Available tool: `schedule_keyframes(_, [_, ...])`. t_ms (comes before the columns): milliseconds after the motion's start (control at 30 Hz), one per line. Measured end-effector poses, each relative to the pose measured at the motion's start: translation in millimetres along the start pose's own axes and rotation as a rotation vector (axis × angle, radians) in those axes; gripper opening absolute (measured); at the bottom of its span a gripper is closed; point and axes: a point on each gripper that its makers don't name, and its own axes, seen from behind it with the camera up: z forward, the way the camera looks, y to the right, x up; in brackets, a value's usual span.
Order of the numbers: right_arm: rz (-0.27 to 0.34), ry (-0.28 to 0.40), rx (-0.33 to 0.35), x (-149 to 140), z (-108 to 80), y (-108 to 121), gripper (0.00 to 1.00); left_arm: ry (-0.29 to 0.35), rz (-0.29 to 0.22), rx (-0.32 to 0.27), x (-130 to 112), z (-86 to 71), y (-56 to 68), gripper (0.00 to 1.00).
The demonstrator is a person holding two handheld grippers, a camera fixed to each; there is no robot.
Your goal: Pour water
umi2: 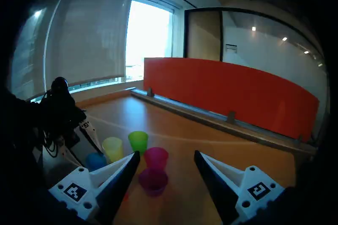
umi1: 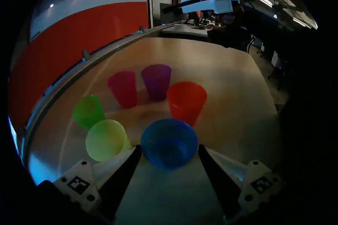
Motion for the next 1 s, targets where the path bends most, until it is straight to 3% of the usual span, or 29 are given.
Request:
schedule_keyframes(400, [0.004,-0.003,-0.002,-4,-0.5,2,0.99,0.017,-0.013,-0.011,5,13.0,0.9,0.99])
schedule_keyframes(600, [0.007,-0.003,-0.004,-6,-1.0,4,0.99,0.013,0.006,-0.001,3,16.9,-0.2,1.0])
schedule_keyframes(733, [0.004,-0.005,-0.006,-5,-1.3,4,0.99,0.006,0.018,0.017,1,19.2,-3.0,0.98])
schedule_keyframes(867, [-0.003,-0.009,-0.01,-7,-1.4,5,0.99,0.005,0.019,0.03,0,20.1,-5.5,0.88])
schedule_keyframes(1000, [-0.004,-0.011,-0.009,-8,-1.8,5,0.99,0.006,0.018,0.03,1,19.8,-4.8,0.87])
